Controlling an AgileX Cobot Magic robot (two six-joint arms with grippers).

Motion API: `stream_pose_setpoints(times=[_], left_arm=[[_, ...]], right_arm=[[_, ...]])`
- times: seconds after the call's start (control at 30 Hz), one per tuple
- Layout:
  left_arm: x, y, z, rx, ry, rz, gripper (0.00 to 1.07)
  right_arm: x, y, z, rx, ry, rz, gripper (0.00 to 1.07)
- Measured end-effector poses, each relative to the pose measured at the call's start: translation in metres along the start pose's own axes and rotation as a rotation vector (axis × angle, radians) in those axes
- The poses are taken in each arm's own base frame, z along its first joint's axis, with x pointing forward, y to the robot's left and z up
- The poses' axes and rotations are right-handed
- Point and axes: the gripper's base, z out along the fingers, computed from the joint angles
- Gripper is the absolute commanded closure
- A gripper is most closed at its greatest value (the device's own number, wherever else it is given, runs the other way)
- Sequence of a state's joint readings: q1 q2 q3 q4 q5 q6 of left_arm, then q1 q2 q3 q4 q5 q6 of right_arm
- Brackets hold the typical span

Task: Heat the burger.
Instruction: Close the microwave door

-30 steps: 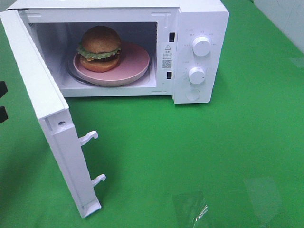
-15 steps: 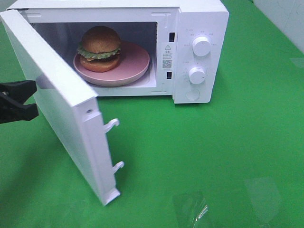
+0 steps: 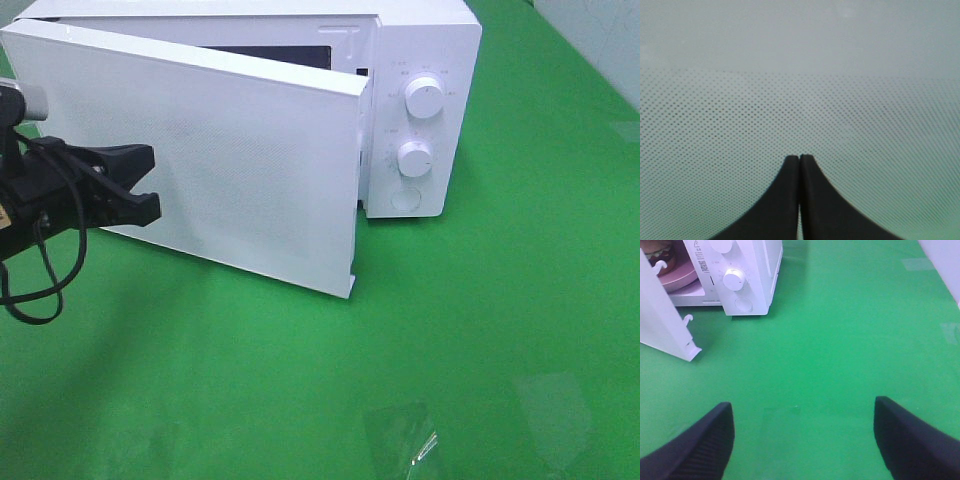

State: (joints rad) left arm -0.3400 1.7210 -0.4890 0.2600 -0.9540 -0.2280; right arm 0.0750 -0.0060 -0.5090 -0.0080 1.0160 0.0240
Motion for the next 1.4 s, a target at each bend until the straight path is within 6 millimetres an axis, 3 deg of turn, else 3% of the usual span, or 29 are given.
stream_pose_setpoints(times=[0.37, 0.43, 0.77, 1.1, 1.4], left_arm=[[-0.005, -0.01, 0.028, 0.021, -0.028, -0.01, 1.07], [-0.008, -0.017, 0.041, 0.035, -0.019, 0.0, 1.07], [-0.016, -0.03, 0.073, 0.027, -0.023, 0.029, 1.07], [-0.02, -0.041, 0.092, 0.04, -0.003, 0.048, 1.07], [-0.028, -0.067, 0.12, 0.115, -0.027, 0.099, 1.07]], right_arm=[[0.0, 0.0, 0.0, 0.0, 0.0, 0.0, 0.31], [0.0, 0.0, 0.0, 0.0, 0.0, 0.0, 0.31], [0.0, 0.0, 0.0, 0.0, 0.0, 0.0, 0.31], [0.0, 0.0, 0.0, 0.0, 0.0, 0.0, 0.31], [0.0, 0.0, 0.0, 0.0, 0.0, 0.0, 0.31]])
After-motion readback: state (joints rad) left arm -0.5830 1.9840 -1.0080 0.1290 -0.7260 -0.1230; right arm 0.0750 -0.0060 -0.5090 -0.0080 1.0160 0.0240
